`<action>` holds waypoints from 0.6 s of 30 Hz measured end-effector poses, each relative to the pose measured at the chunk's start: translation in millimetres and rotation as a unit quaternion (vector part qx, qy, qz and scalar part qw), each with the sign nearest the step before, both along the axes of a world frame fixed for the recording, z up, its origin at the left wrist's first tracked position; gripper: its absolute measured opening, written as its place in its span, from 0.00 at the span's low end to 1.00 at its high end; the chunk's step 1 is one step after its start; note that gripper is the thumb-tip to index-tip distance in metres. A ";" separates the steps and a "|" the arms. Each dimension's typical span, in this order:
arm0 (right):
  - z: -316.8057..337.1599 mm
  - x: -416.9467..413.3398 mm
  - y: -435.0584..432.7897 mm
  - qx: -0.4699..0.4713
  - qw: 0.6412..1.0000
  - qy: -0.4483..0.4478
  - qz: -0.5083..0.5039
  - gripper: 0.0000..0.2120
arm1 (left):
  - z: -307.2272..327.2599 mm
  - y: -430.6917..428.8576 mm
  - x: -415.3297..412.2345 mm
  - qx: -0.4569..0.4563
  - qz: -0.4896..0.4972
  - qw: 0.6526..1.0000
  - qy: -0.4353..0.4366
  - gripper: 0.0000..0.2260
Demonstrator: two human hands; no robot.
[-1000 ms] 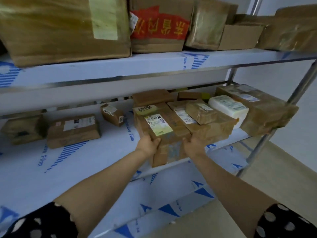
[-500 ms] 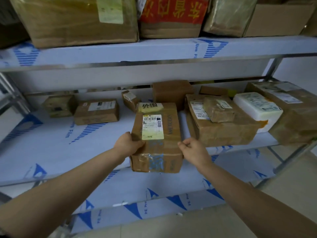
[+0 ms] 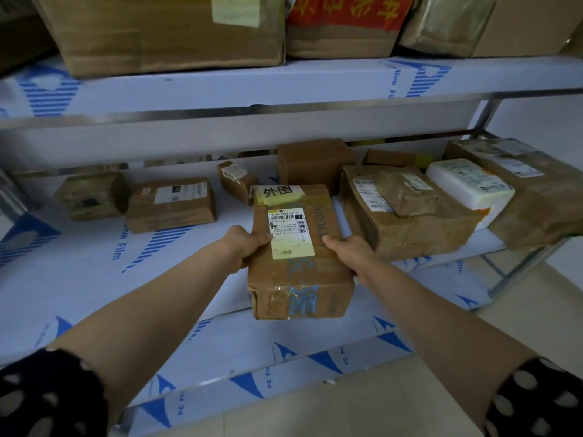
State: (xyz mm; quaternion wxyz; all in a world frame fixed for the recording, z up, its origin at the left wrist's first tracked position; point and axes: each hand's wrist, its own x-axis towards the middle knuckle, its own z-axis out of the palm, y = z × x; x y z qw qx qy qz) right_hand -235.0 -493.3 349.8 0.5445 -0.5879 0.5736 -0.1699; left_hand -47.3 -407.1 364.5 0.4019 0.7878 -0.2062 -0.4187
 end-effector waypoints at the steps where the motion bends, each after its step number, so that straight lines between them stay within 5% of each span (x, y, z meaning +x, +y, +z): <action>1: -2.3 1.4 1.5 -0.004 1.000 -0.014 -0.004 0.18 | -0.7 0.4 0.8 -0.007 0.003 1.000 0.013 0.20; 18: -15.9 -57.3 64.3 0.056 0.983 -0.081 0.158 0.08 | -7.8 104.8 -77.7 -0.013 0.096 0.995 -0.001 0.11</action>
